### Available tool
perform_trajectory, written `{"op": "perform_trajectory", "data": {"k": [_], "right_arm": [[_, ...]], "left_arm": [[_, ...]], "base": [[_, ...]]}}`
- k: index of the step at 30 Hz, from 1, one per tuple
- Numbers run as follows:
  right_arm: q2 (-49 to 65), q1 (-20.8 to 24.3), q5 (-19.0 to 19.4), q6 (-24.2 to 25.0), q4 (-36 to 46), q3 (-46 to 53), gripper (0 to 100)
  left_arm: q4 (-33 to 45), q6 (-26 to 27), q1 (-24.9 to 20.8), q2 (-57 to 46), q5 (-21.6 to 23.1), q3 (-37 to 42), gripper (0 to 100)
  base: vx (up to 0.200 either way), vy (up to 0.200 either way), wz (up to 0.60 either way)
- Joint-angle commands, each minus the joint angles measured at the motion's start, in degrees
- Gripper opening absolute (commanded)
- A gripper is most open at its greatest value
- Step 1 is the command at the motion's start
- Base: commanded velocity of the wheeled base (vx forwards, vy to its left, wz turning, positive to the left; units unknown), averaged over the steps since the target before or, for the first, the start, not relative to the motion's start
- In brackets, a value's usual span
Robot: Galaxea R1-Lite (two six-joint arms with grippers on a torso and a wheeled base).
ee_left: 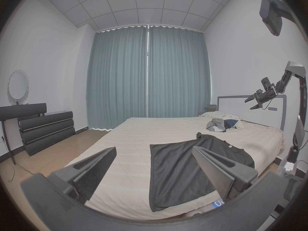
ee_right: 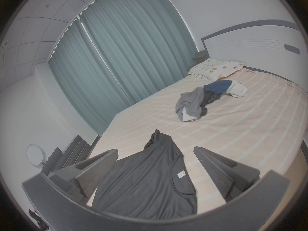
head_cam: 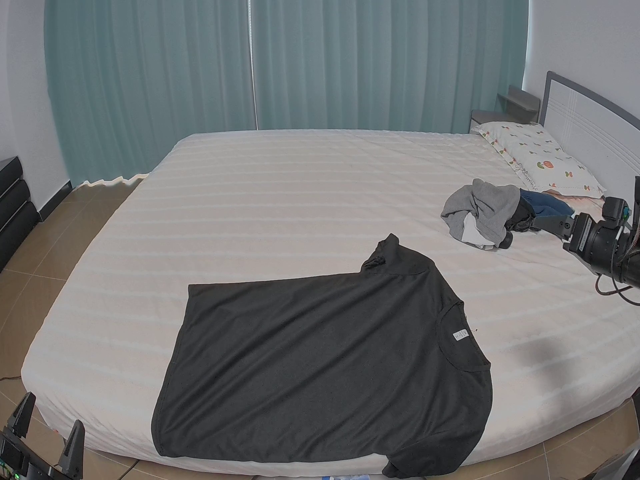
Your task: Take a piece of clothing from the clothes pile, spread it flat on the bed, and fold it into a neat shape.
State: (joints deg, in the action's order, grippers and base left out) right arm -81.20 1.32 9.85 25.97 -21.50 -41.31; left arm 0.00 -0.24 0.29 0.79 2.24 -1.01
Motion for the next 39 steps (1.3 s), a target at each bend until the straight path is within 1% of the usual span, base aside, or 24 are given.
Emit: {"op": "perform_trajectory", "data": {"k": [1, 4, 6, 7, 11, 14, 20, 26, 39], "right_arm": [[-4.0, 4.5, -0.4, 0.0, -4.7, 0.4, 100], [-2.9, 7.5, -1.4, -0.1, -6.9, 0.3, 100], [-2.6, 8.1, -2.0, -0.1, -6.9, 0.3, 100], [-2.2, 9.3, -3.6, 0.0, -6.5, 0.4, 100], [-2.2, 10.4, -5.5, 0.0, -6.5, 1.9, 100], [-2.1, 10.9, -5.8, 0.0, -6.4, 2.0, 100], [-3.0, 14.2, -10.7, -0.1, -6.2, 2.2, 100], [-6.2, 14.6, -10.9, -0.1, -6.4, 1.7, 100], [-7.2, 14.2, -10.9, -0.1, -6.2, 0.2, 100]], "left_arm": [[0.0, 0.0, 0.1, -0.8, 0.0, 0.9, 100], [0.0, 0.0, 0.0, -0.8, 0.0, 0.9, 100], [0.0, 0.0, 0.0, -0.8, 0.0, 0.9, 100], [0.0, 0.0, 0.0, -0.8, 0.0, 0.9, 100], [0.0, 0.0, 0.1, -0.8, 0.0, 0.9, 100], [0.0, 0.0, 0.1, -0.8, 0.0, 0.9, 100], [0.0, 0.0, 0.1, -0.8, 0.0, 0.9, 100], [0.0, 0.0, 0.1, -0.8, 0.0, 0.9, 100], [0.0, 0.1, 0.1, -0.8, 0.0, 0.9, 100]], "base": [[0.0, 0.0, 0.0], [0.0, 0.0, 0.0], [0.0, 0.0, 0.0], [0.0, 0.0, 0.0], [0.0, 0.0, 0.0], [0.0, 0.0, 0.0], [0.0, 0.0, 0.0], [0.0, 0.0, 0.0], [0.0, 0.0, 0.0]]}}
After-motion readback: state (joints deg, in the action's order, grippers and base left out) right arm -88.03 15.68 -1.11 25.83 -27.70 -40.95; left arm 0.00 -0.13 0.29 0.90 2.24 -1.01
